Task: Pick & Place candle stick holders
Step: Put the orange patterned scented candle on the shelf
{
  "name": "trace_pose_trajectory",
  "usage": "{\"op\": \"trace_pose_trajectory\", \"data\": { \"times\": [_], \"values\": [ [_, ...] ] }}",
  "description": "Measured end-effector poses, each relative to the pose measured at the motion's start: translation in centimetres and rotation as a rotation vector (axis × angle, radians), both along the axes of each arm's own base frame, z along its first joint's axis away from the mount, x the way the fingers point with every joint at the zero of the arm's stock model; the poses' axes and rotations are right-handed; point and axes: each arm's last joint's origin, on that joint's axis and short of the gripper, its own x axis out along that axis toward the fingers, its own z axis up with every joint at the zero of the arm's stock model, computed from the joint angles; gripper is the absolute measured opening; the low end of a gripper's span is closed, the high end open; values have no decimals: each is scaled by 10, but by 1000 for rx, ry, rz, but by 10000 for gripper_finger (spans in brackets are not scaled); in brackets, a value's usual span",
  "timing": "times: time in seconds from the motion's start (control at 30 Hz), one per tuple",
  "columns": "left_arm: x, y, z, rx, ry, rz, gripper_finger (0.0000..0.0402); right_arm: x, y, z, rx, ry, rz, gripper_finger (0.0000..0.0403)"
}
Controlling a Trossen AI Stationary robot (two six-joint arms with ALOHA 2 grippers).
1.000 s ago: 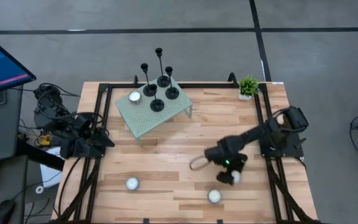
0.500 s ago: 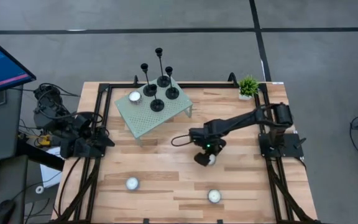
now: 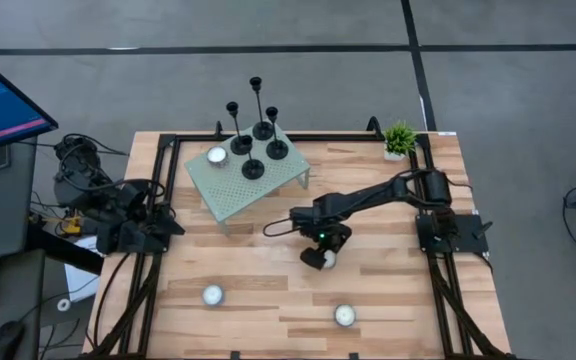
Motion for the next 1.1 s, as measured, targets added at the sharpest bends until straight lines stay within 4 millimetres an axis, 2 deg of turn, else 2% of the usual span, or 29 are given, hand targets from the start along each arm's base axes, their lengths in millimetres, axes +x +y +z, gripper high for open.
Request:
{"op": "trace_pose_trajectory", "data": {
  "times": [0.17, 0.33, 0.43, 0.53, 0.7, 0.77, 0.9, 1.0, 1.1],
  "values": [
    [0, 0, 0, 1, -1, 0, 349, -1, 0, -5, 15, 32, 5, 347],
    [0, 0, 0, 1, -2, 0, 349, 1, -4, 5, -69, -8, 56, 361],
    [0, 0, 0, -3, -2, 0, 349, 0, -9, 31, -206, -67, 101, 361],
    [0, 0, 0, -7, 0, 4, 349, -12, -5, 66, -342, -130, 144, 361],
    [0, 1, 1, -19, 1, 22, 349, -43, 34, 116, -639, -363, 280, 363],
    [0, 1, 1, -31, 6, 27, 349, -59, 51, 124, -743, -455, 285, 362],
    [1, 1, 1, -40, 13, 50, 349, -98, 77, 106, -818, -545, 208, 359],
    [1, 2, 1, -49, 17, 85, 349, -123, 87, 76, -835, -610, 95, 357],
    [1, 3, 1, -57, 21, 122, 349, -136, 91, 49, -847, -687, -23, 357]
  ]
}}
